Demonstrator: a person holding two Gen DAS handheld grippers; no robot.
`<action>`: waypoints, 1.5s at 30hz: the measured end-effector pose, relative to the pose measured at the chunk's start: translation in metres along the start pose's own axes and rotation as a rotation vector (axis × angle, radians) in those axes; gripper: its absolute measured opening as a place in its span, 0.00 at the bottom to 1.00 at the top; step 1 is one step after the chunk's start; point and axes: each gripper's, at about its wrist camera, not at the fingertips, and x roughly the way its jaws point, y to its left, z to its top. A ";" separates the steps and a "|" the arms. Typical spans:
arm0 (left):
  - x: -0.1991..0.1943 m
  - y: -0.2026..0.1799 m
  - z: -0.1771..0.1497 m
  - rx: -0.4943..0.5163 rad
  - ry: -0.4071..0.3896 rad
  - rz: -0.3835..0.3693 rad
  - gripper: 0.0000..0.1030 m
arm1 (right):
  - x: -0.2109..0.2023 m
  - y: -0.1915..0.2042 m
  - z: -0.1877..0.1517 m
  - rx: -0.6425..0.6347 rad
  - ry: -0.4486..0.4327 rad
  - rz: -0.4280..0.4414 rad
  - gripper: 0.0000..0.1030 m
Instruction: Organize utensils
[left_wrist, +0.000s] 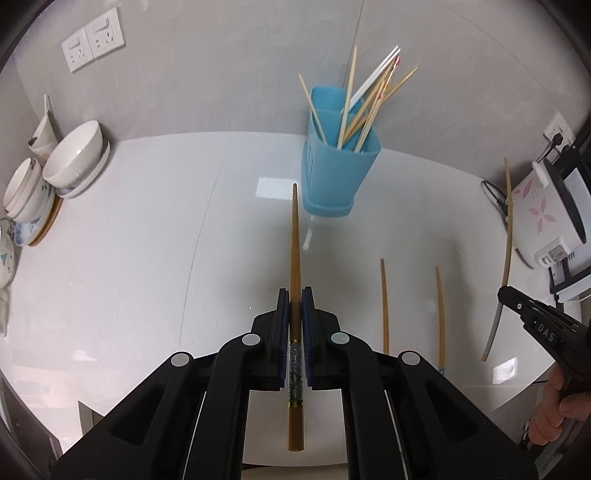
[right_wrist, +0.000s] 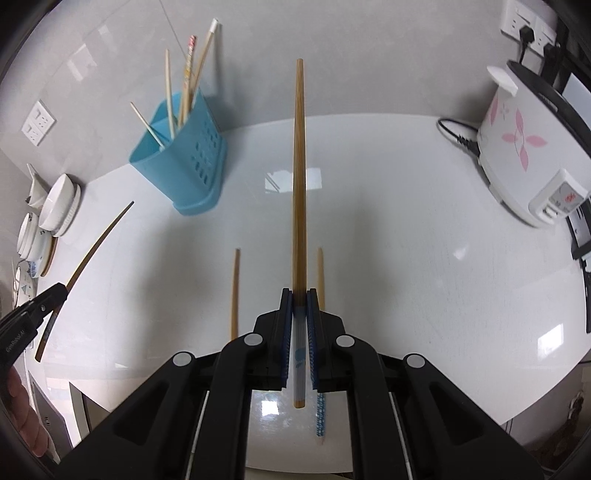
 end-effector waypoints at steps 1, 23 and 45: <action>-0.003 0.000 0.002 0.000 -0.007 -0.003 0.06 | -0.002 0.001 0.003 -0.003 -0.009 0.003 0.07; -0.052 -0.022 0.048 0.028 -0.153 -0.031 0.06 | -0.043 0.024 0.046 -0.048 -0.158 0.076 0.07; -0.013 -0.033 0.075 0.065 -0.074 -0.053 0.06 | -0.042 0.055 0.085 -0.097 -0.205 0.120 0.07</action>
